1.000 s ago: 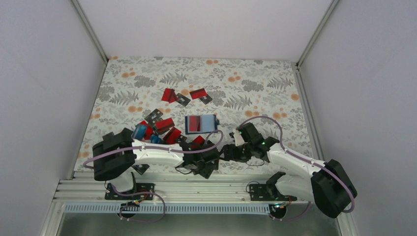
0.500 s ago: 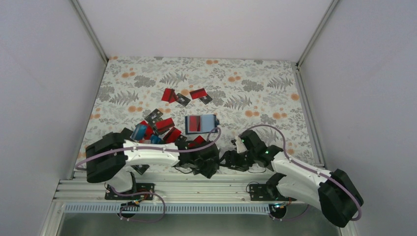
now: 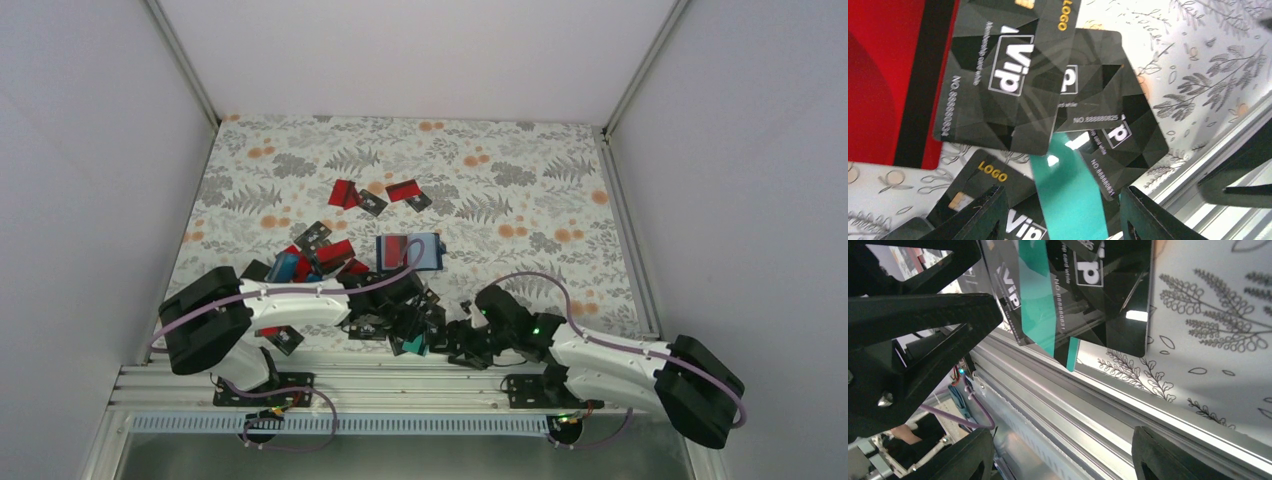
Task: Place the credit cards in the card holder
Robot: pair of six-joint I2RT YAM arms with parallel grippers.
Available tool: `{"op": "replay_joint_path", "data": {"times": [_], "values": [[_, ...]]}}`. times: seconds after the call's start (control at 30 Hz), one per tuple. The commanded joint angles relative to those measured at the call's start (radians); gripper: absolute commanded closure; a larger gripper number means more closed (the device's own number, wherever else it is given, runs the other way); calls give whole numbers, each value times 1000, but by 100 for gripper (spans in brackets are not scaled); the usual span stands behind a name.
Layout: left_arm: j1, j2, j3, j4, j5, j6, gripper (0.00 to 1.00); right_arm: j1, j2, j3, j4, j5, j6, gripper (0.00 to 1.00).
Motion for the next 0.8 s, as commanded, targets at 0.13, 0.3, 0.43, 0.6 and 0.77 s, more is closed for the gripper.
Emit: {"op": "replay_joint_path", "data": {"times": [0.13,0.3,0.43,0.6,0.77], "values": [[11,55,-5,111,82,45,44,95,93,2,174,111,192,32],[11,88,-19,124,88,38,44,133,170,10,242,149,229,35],[11,82,-52,158,112,20,45,161,187,2,288,197,271,40],[7,62,-90,191,147,-4,46,181,201,-16,338,253,305,46],[-5,51,-100,201,153,-9,46,187,244,-21,372,263,315,48]]}}
